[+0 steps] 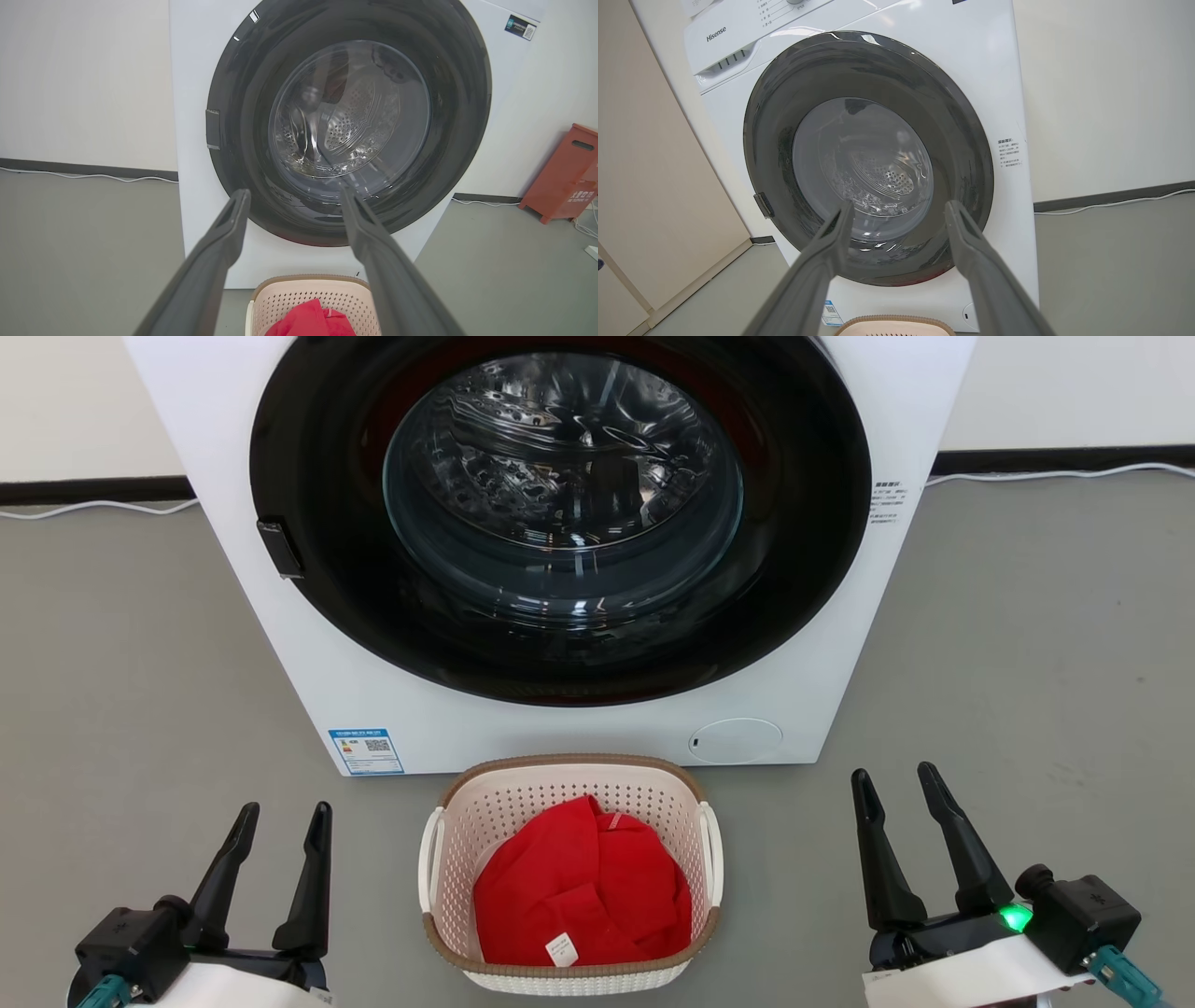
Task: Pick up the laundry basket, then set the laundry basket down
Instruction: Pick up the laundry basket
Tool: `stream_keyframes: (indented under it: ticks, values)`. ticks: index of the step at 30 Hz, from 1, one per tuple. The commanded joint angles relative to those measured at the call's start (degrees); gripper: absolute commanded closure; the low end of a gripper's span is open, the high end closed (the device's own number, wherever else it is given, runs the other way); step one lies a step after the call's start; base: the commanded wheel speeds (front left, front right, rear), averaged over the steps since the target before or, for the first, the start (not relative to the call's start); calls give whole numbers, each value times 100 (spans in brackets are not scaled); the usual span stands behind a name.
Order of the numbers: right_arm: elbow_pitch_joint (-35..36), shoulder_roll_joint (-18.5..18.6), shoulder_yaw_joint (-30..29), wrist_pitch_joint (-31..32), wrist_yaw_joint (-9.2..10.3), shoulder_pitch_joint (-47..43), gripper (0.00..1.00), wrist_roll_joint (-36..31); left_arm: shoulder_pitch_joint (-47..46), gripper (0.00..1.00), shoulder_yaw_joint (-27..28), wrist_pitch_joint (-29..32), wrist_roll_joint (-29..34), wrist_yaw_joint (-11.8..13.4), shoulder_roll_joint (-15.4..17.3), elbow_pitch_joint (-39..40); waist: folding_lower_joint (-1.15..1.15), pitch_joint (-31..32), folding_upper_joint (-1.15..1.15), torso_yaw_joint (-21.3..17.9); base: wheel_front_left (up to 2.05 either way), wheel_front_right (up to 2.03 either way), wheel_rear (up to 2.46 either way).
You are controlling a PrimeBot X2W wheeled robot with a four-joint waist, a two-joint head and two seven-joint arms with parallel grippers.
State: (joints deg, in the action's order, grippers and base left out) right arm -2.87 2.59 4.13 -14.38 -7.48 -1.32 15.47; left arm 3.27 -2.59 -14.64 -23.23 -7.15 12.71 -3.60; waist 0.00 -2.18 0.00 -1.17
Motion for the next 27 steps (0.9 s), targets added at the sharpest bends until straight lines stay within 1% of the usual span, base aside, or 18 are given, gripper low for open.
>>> stream_keyframes:
  ticks: [1,12,27]
  values:
    - [140,29,136,-62,-1,89,0,-31,-130,0,178,-36,-19,-34,115,168,0,-11,0,-1,0,0,0]
    - [160,29,123,-62,-1,110,0,-17,-168,0,162,-36,-154,-34,233,225,0,-245,0,-14,0,0,0]
    - [133,29,164,-62,-1,377,0,-157,-397,0,50,-36,-593,-34,718,394,0,-1018,0,-51,0,0,0]
